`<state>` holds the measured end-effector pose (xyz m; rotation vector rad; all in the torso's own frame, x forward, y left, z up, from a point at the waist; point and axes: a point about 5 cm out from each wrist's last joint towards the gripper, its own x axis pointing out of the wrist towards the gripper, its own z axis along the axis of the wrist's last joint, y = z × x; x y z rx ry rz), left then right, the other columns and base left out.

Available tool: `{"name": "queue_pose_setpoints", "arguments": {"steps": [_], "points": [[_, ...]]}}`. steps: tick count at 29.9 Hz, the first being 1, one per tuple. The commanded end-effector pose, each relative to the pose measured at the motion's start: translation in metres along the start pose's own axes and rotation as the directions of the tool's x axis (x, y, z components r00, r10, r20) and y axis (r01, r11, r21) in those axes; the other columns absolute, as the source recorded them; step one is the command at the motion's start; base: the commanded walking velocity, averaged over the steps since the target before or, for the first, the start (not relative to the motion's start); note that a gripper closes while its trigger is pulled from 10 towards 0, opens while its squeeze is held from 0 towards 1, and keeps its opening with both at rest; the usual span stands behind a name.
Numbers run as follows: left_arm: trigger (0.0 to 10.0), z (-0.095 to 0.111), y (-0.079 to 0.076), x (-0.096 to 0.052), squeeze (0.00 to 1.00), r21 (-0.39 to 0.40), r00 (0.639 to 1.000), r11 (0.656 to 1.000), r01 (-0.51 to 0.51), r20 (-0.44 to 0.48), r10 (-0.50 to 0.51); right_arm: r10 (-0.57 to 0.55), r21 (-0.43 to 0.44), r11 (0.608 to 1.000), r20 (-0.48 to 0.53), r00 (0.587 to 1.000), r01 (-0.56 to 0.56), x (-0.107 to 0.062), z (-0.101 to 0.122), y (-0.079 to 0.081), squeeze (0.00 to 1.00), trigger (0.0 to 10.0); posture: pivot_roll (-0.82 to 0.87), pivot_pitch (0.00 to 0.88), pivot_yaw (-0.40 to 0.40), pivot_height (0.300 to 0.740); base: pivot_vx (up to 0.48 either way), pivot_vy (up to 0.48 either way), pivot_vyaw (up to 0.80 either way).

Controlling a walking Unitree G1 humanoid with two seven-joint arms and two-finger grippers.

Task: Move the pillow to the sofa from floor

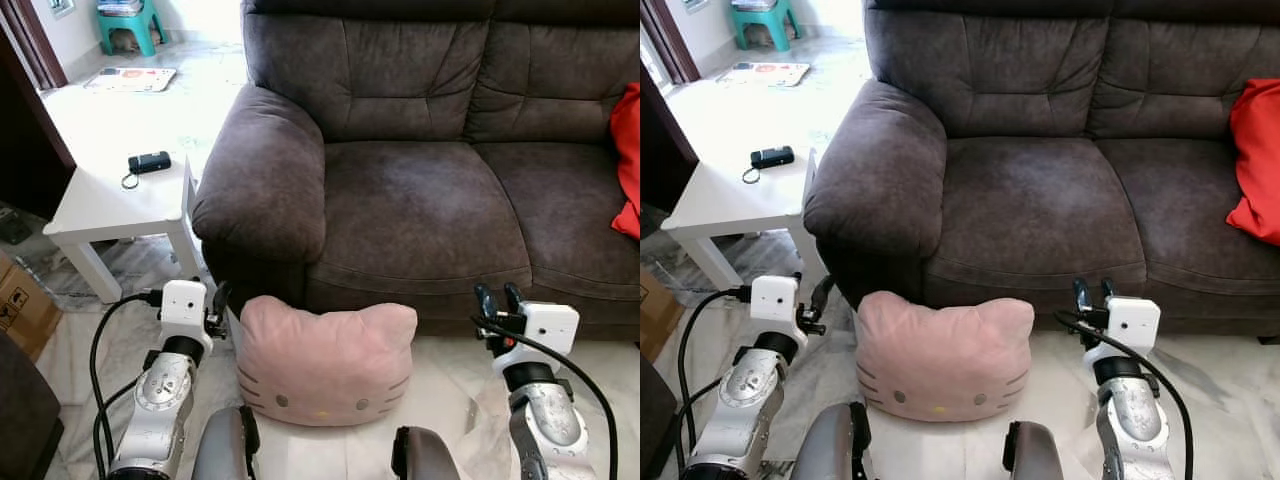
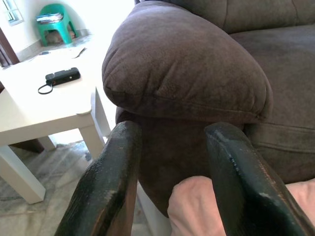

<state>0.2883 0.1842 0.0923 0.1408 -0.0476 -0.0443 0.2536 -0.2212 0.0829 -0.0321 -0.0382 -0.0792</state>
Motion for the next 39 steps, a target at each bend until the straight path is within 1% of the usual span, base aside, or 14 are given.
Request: {"name": "queue_pose_setpoints", "arguments": {"steps": [1, 7, 17, 27, 37, 39], "points": [[10.0, -0.0042, 0.0006, -0.0002, 0.00, -0.004, 1.000, 1.000, 0.014, -0.020, -0.014, -0.029, 0.014, 0.999, -0.030, 0.999, 0.029, -0.0055, -0.0084, -0.0042, 0.00, 10.0, -0.04, 0.059, -0.004, 0.562, 0.000, 0.000, 0.00], [10.0, -0.0049, -0.0001, 0.0025, 0.00, -0.002, 1.000, 1.000, 0.022, -0.018, -0.022, -0.038, 0.025, 0.999, -0.030, 0.999, 0.038, -0.0078, -0.0106, -0.0039, 0.00, 10.0, -0.05, 0.057, 0.005, 0.562, 0.000, 0.000, 0.00], [10.0, -0.0022, 0.0001, 0.0058, 0.00, 0.002, 1.000, 1.000, 0.025, -0.005, -0.025, -0.042, 0.028, 0.999, -0.010, 0.999, 0.043, -0.0026, -0.0075, -0.0027, 0.00, 10.0, -0.05, 0.041, 0.015, 0.562, 0.000, 0.000, 0.00], [10.0, -0.0010, -0.0019, 0.0067, 0.00, -0.002, 0.999, 0.999, 0.032, 0.003, -0.032, -0.044, 0.026, 0.999, -0.003, 0.999, 0.044, -0.0038, -0.0062, -0.0041, 0.00, 10.0, -0.06, 0.038, 0.016, 0.562, 0.000, 0.000, 0.00], [10.0, 0.0007, -0.0004, 0.0090, 0.00, 0.000, 1.000, 1.000, 0.019, 0.008, -0.019, -0.038, 0.024, 0.999, 0.007, 0.999, 0.038, 0.0000, -0.0037, -0.0040, 0.00, 10.0, -0.06, 0.027, 0.013, 0.562, 0.000, 0.000, 0.00], [10.0, 0.0016, 0.0000, 0.0094, 0.00, 0.000, 1.000, 1.000, 0.018, 0.013, -0.018, -0.038, 0.023, 0.999, 0.010, 0.999, 0.038, 0.0004, -0.0033, -0.0041, 0.00, 10.0, -0.06, 0.028, 0.012, 0.562, 0.324, 0.000, 0.00]]}}
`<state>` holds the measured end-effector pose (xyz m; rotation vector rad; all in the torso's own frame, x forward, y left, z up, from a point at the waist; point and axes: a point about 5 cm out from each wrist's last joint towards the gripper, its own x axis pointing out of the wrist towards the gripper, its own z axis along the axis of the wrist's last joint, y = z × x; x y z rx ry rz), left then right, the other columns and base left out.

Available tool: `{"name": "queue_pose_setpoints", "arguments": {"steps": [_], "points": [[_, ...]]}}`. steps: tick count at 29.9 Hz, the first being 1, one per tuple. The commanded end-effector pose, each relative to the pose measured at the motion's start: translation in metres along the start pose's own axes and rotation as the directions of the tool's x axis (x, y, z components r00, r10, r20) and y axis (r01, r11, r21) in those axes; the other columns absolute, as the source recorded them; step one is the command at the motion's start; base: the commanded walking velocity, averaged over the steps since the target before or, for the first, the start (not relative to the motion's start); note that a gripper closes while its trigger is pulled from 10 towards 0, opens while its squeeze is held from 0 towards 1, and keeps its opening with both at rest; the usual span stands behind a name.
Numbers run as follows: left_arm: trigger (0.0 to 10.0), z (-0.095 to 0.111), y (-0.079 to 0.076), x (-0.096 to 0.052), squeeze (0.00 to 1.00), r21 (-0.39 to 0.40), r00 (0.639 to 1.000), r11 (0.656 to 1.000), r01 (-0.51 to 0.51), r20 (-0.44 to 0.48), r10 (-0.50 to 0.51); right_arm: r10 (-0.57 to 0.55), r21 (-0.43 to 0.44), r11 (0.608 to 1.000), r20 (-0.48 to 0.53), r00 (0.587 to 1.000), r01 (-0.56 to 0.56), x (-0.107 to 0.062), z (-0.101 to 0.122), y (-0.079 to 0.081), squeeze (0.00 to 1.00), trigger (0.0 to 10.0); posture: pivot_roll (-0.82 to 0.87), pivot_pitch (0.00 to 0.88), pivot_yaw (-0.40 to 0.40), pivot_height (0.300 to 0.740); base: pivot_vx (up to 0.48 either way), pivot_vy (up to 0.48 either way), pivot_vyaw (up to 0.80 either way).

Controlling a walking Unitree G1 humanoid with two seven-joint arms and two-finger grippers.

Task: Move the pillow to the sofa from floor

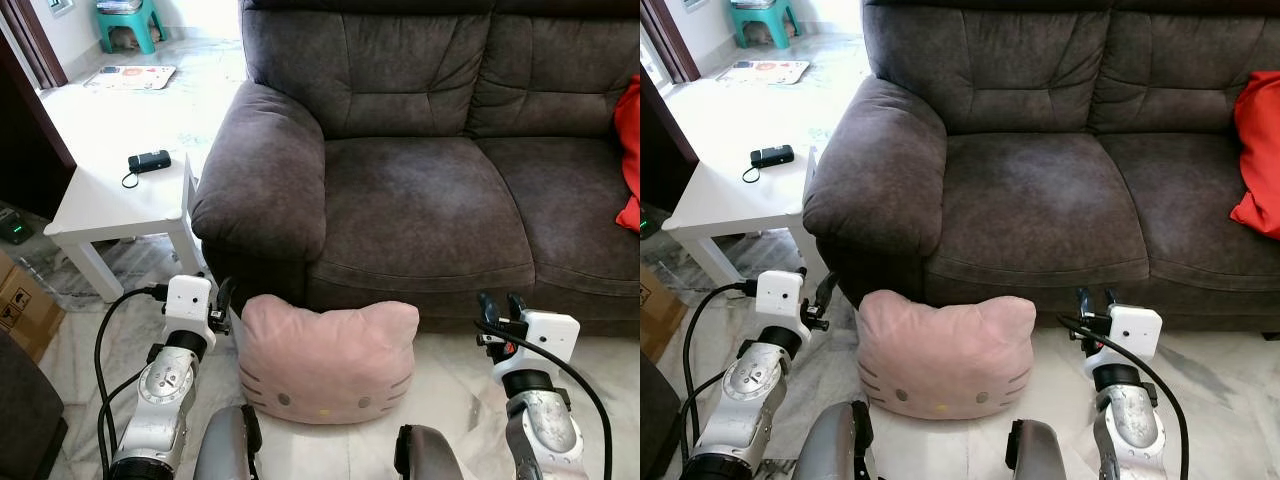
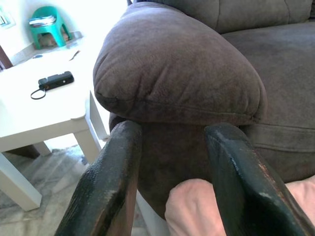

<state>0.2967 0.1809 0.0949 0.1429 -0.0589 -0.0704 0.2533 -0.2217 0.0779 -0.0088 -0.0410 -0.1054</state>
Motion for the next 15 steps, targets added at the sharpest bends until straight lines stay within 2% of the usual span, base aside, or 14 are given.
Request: {"name": "queue_pose_setpoints", "arguments": {"steps": [1, 15], "points": [[10.0, -0.0008, 0.0026, 0.0007, 0.00, -0.002, 1.000, 1.000, -0.008, 0.000, 0.008, -0.011, 0.001, 1.000, 0.009, 1.000, 0.011, 0.0010, 0.0018, -0.0037, 0.00, 10.0, -0.06, 0.028, 0.012, 0.562, 0.334, 0.000, 0.00], [10.0, -0.0014, 0.0019, 0.0005, 0.00, 0.007, 1.000, 1.000, -0.002, 0.000, 0.002, -0.009, -0.005, 1.000, 0.007, 1.000, 0.009, 0.0022, 0.0023, -0.0034, 0.00, 10.0, -0.05, 0.036, 0.009, 0.562, 0.342, 0.000, 0.00]]}}
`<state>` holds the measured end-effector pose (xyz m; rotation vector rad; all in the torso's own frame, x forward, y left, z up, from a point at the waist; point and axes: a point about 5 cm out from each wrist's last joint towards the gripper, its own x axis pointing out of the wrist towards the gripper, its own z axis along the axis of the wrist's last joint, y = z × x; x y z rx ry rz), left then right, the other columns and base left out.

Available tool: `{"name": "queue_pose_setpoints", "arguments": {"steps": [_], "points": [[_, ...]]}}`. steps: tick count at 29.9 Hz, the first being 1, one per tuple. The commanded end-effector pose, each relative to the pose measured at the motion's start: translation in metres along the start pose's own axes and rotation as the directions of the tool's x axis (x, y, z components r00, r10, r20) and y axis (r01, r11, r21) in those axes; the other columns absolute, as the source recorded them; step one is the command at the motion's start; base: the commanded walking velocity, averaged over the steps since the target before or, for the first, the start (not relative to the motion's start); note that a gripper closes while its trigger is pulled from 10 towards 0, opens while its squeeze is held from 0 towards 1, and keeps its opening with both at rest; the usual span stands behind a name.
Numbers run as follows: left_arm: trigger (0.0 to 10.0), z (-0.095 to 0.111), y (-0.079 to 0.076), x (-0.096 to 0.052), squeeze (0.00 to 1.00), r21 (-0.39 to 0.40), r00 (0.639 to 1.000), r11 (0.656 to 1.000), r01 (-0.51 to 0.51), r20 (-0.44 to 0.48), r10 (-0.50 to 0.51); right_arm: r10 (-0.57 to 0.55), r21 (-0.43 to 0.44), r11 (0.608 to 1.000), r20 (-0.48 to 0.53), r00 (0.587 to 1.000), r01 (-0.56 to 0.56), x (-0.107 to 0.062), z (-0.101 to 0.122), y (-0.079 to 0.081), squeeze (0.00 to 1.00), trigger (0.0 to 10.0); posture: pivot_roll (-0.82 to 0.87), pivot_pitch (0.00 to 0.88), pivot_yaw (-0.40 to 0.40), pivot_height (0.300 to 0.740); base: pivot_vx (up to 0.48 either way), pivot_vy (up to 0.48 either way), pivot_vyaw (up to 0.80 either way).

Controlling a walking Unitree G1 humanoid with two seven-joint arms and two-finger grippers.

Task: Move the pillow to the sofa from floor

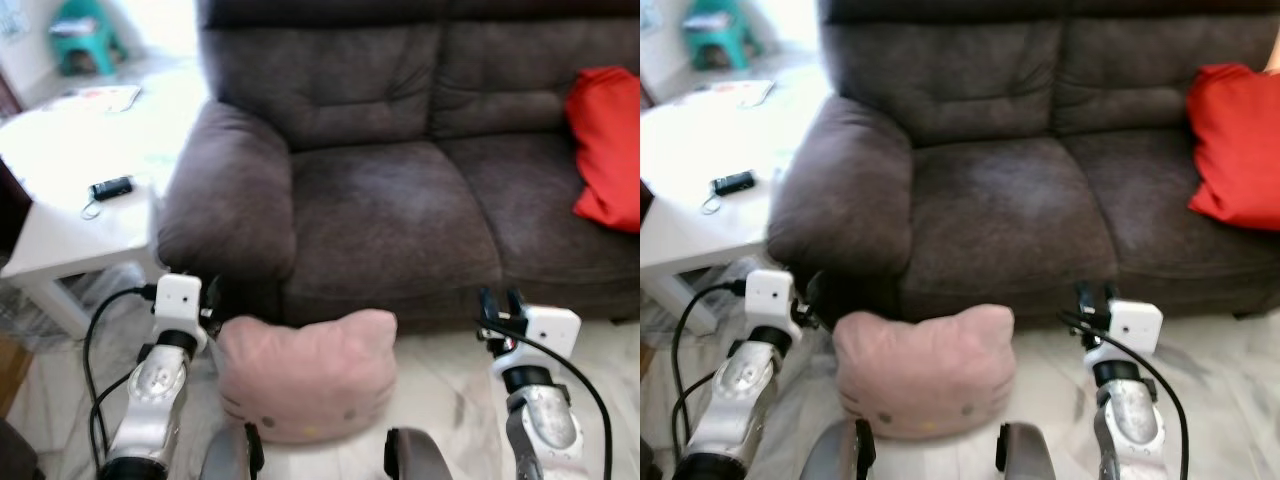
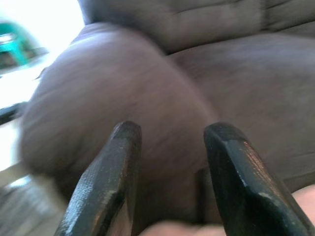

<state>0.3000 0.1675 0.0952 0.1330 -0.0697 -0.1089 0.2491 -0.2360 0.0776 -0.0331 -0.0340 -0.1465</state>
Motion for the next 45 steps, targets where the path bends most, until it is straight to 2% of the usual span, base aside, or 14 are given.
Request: {"name": "queue_pose_setpoints", "arguments": {"steps": [1, 19, 23, 26, 45], "points": [[10.0, -0.0032, 0.0147, -0.0043, 0.00, 0.018, 0.999, 0.999, -0.039, -0.014, 0.039, 0.031, 0.021, 0.999, 0.013, 0.999, -0.032, 0.0044, 0.0029, 0.0115, 0.00, 10.0, -0.05, 0.036, 0.009, 0.562, 0.341, 0.000, 0.00], [10.0, -0.0036, 0.0149, -0.0040, 0.00, 0.020, 0.999, 0.999, -0.039, -0.012, 0.039, 0.032, 0.021, 0.999, 0.014, 0.999, -0.033, 0.0045, 0.0028, 0.0116, 0.00, 10.0, -0.05, 0.036, 0.009, 0.562, 0.341, 0.000, 0.00], [10.0, -0.0007, 0.0137, -0.0022, 0.00, 0.018, 0.999, 0.999, -0.036, 0.006, 0.035, 0.072, -0.010, 0.997, 0.008, 0.997, -0.072, 0.0023, 0.0017, 0.0148, 0.00, 10.0, -0.06, 0.038, 0.012, 0.562, 0.000, 0.000, 0.00], [10.0, 0.0000, 0.0139, -0.0032, 0.00, 0.018, 0.999, 0.999, -0.039, 0.010, 0.039, 0.080, 0.011, 0.997, 0.002, 0.997, -0.080, 0.0009, 0.0001, 0.0152, 0.00, 10.0, -0.06, 0.043, 0.012, 0.562, 0.000, 0.000, 0.00], [10.0, -0.0011, 0.0132, -0.0045, 0.00, 0.021, 0.999, 0.999, -0.034, 0.012, 0.034, 0.080, 0.010, 0.997, 0.003, 0.997, -0.080, 0.0014, 0.0001, 0.0153, 0.00, 10.0, -0.05, 0.041, 0.011, 0.562, 0.000, 0.000, 0.00]]}}
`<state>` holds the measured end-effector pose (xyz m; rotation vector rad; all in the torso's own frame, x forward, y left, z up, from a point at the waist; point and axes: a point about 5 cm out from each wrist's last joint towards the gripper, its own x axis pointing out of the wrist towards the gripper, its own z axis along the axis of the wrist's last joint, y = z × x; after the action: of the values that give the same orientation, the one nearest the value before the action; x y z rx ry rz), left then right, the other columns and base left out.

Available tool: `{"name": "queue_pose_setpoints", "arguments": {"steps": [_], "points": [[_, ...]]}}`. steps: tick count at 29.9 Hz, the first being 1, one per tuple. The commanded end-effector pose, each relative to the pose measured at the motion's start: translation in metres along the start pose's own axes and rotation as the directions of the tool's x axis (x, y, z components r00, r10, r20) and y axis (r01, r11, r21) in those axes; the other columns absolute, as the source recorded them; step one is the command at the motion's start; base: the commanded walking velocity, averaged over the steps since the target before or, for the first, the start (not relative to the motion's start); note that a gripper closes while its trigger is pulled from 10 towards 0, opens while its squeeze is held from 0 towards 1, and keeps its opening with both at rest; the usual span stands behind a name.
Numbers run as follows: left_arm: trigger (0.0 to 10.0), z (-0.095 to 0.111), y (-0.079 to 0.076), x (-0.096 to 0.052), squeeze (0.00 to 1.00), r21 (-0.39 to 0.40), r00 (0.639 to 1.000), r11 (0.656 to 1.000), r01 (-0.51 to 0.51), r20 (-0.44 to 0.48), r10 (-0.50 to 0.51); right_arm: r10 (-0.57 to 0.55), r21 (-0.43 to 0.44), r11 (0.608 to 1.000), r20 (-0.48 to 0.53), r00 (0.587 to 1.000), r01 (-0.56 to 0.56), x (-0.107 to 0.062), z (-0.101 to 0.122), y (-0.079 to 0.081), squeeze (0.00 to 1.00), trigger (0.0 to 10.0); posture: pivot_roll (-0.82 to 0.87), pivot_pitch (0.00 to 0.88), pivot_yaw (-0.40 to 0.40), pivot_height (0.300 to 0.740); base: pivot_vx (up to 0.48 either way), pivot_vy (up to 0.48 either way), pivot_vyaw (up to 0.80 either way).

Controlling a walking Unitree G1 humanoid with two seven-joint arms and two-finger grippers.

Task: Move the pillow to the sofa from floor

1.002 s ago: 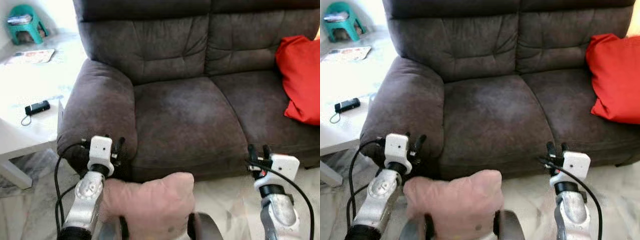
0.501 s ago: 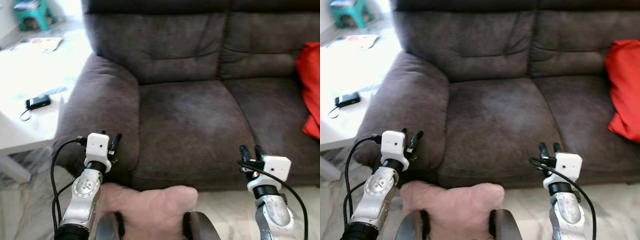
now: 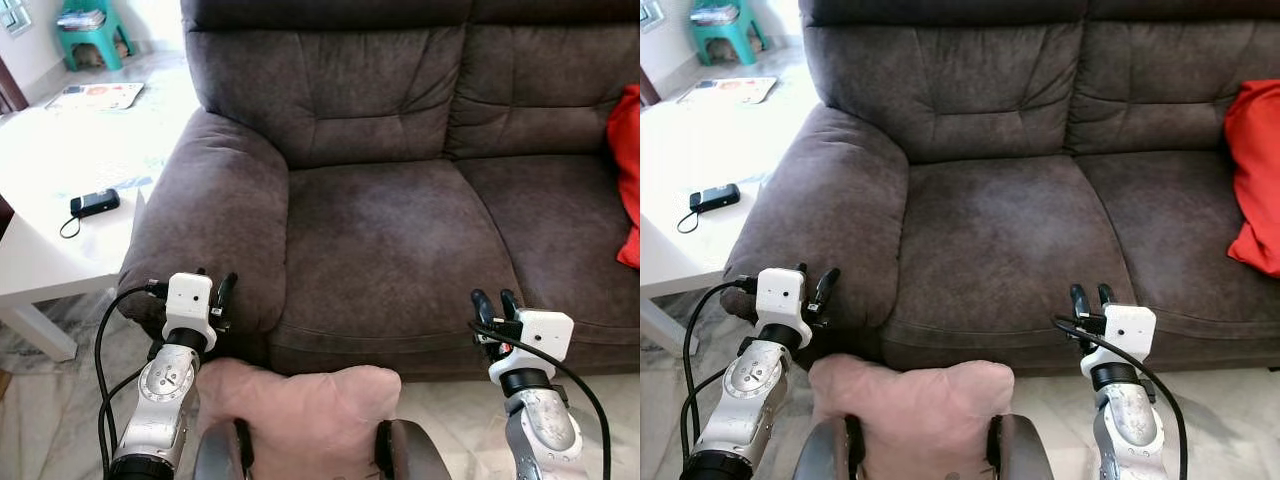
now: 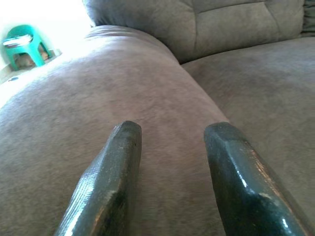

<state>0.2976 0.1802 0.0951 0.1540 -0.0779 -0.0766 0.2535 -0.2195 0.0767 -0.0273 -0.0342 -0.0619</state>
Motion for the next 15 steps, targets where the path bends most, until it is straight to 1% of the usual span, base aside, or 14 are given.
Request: {"name": "queue_pose_setpoints", "arguments": {"steps": [1, 9, 15], "points": [[10.0, 0.0006, 0.0008, -0.0008, 0.00, -0.003, 1.000, 1.000, -0.001, 0.008, 0.001, -0.004, 0.003, 1.000, 0.001, 1.000, 0.004, -0.0005, 0.0006, -0.0015, 0.00, 10.0, -0.05, 0.040, 0.011, 0.562, -0.259, 0.000, 0.00], [10.0, 0.0009, 0.0010, -0.0008, 0.00, -0.008, 1.000, 1.000, -0.001, 0.011, 0.001, -0.004, 0.004, 1.000, 0.000, 1.000, 0.004, -0.0005, 0.0003, -0.0011, 0.00, 10.0, -0.05, 0.042, 0.012, 0.562, -0.283, 0.000, 0.00], [10.0, 0.0013, 0.0011, -0.0009, 0.00, -0.010, 1.000, 1.000, -0.003, 0.013, 0.003, -0.005, 0.004, 1.000, -0.001, 1.000, 0.005, -0.0009, 0.0002, -0.0013, 0.00, 10.0, -0.05, 0.043, 0.012, 0.562, -0.360, 0.000, 0.00]]}}
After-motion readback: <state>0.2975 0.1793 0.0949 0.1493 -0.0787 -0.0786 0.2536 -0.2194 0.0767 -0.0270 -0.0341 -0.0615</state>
